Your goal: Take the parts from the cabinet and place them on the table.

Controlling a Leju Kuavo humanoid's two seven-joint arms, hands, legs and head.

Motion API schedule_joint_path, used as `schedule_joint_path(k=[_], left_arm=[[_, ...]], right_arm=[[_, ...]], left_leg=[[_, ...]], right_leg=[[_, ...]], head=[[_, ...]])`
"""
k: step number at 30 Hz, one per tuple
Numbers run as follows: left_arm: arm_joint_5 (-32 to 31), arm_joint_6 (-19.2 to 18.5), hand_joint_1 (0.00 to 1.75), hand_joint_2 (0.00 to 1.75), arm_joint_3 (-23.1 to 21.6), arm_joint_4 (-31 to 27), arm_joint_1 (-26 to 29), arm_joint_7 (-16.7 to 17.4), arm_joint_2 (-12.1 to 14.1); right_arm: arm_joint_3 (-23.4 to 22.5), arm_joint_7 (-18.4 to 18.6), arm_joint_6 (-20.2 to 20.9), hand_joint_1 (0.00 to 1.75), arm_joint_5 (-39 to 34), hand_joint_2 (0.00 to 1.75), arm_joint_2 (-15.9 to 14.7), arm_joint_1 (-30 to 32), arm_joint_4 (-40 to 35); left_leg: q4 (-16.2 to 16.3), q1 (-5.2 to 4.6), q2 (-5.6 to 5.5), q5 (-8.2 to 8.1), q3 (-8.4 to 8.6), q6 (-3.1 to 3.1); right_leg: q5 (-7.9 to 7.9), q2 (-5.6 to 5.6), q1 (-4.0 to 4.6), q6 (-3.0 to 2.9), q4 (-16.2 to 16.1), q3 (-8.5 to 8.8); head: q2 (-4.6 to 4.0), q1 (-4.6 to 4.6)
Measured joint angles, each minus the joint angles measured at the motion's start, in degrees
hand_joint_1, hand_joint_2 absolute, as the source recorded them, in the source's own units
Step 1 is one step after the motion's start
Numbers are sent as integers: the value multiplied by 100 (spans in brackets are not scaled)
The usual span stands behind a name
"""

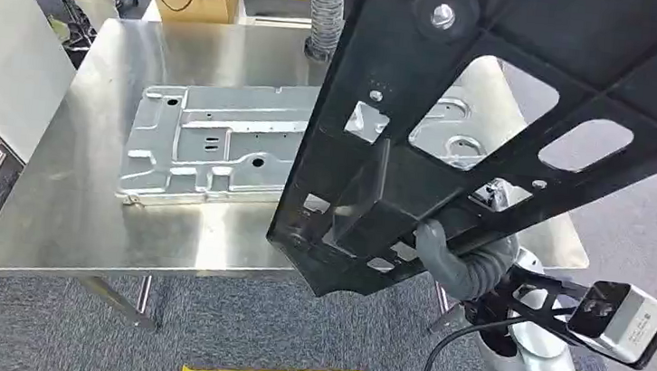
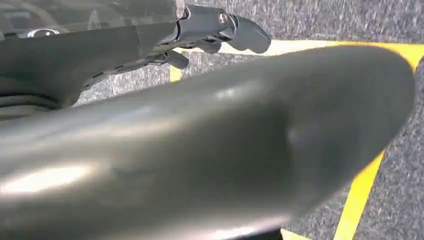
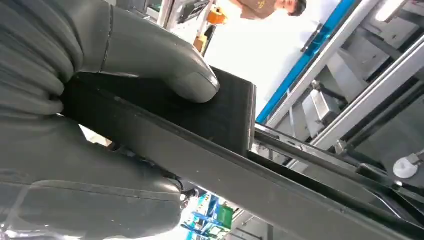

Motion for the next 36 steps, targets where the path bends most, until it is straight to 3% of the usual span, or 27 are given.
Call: schedule_joint_path(k=[2,3,4,5,7,9,12,13,14,15,17,18,19,22,23,24,25,27,28,29,30,32,33,34,36], left_arm=[[-2,-9,0,0,-2,0,-4,-2,0],[-2,-11,0,0,-2,0,-1,-2,-2],[-4,-13,0,0,-4,0,-25,-9,0],[-11,-15,0,0,-7,0,-24,-13,11],[-20,-26,0,0,-7,0,-16,-18,26],[-20,-26,0,0,-13,0,-32,-24,42],[-22,-35,0,0,-15,0,-35,-35,44],[-15,-24,0,0,-15,0,-24,-35,46],[2,-13,0,0,-15,0,-13,-35,46],[6,0,0,0,-15,0,-10,-35,46],[42,26,0,0,-15,0,-11,-55,46],[70,37,0,0,-9,0,-5,-70,46],[110,55,0,0,7,0,-19,-83,46],[170,79,0,0,35,0,10,-107,44],[170,79,0,0,46,0,6,-109,28],[168,74,0,0,55,0,-3,-114,22],[155,68,0,0,57,0,-6,-114,24],[87,30,0,0,57,0,-31,-116,24],[37,-7,0,0,55,0,-43,-116,31],[-2,-22,0,0,52,0,-56,-116,33],[-18,-29,0,0,46,0,-91,-118,33],[-59,-46,0,0,22,0,-91,-114,37],[-79,-48,0,0,4,0,-91,-109,39],[-94,-46,0,0,-2,0,-95,-109,46],[-125,-55,0,0,-22,0,-92,-109,63]], right_arm=[[-31,11,-7,175,-7,175,-7,-4,-24],[-46,9,-9,175,-13,175,-9,-2,-37],[-55,11,-22,175,-31,175,-9,-20,-48],[-61,15,-37,175,-35,175,-9,-8,-61],[-72,17,-54,175,-46,175,-24,-5,-101],[-85,28,-85,175,-46,175,-28,-18,-142],[-85,59,-120,175,26,175,-28,-2,-195],[-85,55,-153,175,85,175,-28,27,-195],[-85,24,-203,175,174,175,-28,57,-197],[-85,-9,-234,175,245,175,-28,81,-208],[-83,-44,-325,175,443,175,-28,99,-254],[-81,-28,-416,175,613,175,-28,100,-276],[-77,46,-532,175,836,175,-28,98,-278],[-68,393,-1057,175,1686,175,-56,88,-289],[-66,501,-1227,175,1858,175,-99,41,-289],[-59,652,-1441,175,2042,175,-164,-86,-256],[-55,790,-1658,175,2219,175,-223,-344,-76],[-74,1021,-2154,175,2797,175,-337,-916,559],[-57,1034,-2448,175,3393,175,-391,-1427,1315],[-46,1086,-2691,175,3912,175,-404,-1899,2024],[-46,1198,-2930,175,4358,175,-431,-2234,2583],[35,1404,-3200,175,5263,175,-448,-2973,3748],[126,1538,-3274,175,5690,175,-444,-3310,4320],[210,1618,-3353,175,5964,175,-435,-3569,4734],[455,1834,-3329,175,6622,175,-339,-3925,5540]], left_leg=[[-1,0,-6,-101,145,-36],[-13,1,-7,-142,149,-67],[-1,-6,-6,-157,158,-102],[-21,-5,3,-180,147,-147],[24,-15,10,-156,224,-212],[444,6,10,-207,35,-234],[1659,13,10,-762,-716,-316],[1871,13,10,-847,-889,-309],[1842,13,10,-766,-953,-295],[1555,13,10,-517,-899,-277],[507,9,10,218,-539,-226],[134,-10,12,410,-429,-179],[69,-37,20,154,-424,-172],[80,-50,1,294,-389,-104],[0,16,8,333,-355,-68],[-26,18,6,345,-345,-54],[-25,18,18,339,-349,-29],[-20,11,35,330,-357,-16],[-8,9,42,329,-362,-17],[1,8,61,329,-366,-17],[3,10,47,329,-366,-17],[30,12,2,322,-356,-36],[41,8,-11,311,-371,-60],[87,-39,-18,305,-414,-101],[51,-20,-28,332,-432,-158]], right_leg=[[673,-6,4,-61,-1020,382],[682,-28,28,-96,-1235,475],[489,-41,83,-125,-1316,442],[635,-39,85,-177,-1306,444],[600,-17,73,-247,-1324,506],[564,-31,46,-316,-1391,643],[482,-29,62,-369,-1391,729],[458,-21,69,-372,-1390,763],[428,-10,72,-371,-1390,800],[393,2,77,-365,-1389,848],[318,5,94,-350,-1389,967],[284,3,91,-336,-1391,994],[273,12,112,-313,-1373,996],[229,16,114,-214,-1390,997],[193,12,142,-176,-1373,994],[109,1,112,-136,-1242,938],[-76,0,94,-103,-922,770],[-470,-2,51,-42,52,257],[-543,-3,31,-18,451,17],[-454,-15,9,-1,514,-61],[-250,-26,-12,9,300,21],[304,-29,-35,-9,-688,446],[489,-30,-41,-23,-1183,651],[427,-28,-3,-45,-1304,687],[430,-22,18,-109,-1283,651]], head=[[0,2],[0,-2],[2,-7],[0,0],[0,-4],[0,-18],[0,-31],[2,-37],[0,-31],[2,-35],[0,-33],[0,-31],[0,-20],[0,-29],[0,-24],[0,-20],[2,18],[0,20],[2,46],[0,31],[0,33],[0,107],[0,107],[0,105],[0,103]])
